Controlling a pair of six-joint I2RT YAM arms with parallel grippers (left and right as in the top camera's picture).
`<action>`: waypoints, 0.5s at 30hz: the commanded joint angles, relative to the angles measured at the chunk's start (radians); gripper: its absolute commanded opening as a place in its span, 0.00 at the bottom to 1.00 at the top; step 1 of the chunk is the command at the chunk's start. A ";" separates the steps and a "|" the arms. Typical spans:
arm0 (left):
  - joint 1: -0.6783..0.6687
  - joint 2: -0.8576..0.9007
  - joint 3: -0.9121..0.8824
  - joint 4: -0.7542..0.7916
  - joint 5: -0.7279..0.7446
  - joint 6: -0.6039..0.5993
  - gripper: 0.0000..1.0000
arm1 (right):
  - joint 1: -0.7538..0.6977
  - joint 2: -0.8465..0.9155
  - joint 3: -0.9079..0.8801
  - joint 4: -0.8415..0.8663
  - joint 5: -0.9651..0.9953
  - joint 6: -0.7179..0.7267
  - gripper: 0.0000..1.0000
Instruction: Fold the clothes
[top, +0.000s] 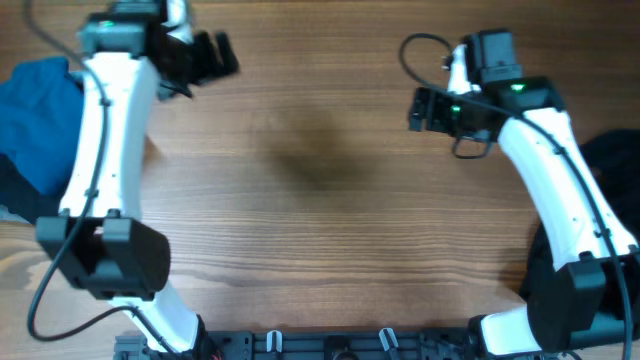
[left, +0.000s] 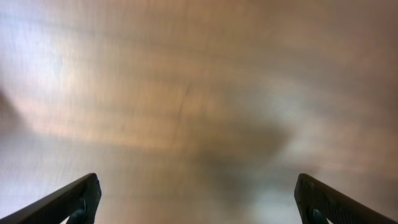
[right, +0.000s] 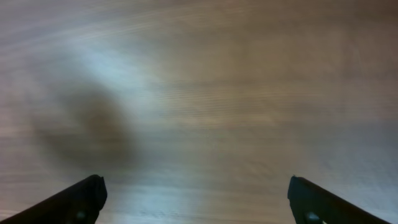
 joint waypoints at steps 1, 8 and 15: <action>-0.039 0.008 0.013 -0.116 -0.156 -0.060 1.00 | -0.071 -0.002 0.012 -0.116 -0.040 -0.087 1.00; -0.048 -0.001 0.012 -0.397 -0.155 -0.060 1.00 | -0.093 -0.036 -0.031 -0.309 -0.024 -0.090 1.00; -0.072 -0.206 -0.127 -0.276 -0.163 -0.060 1.00 | -0.093 -0.283 -0.177 -0.179 -0.024 -0.065 1.00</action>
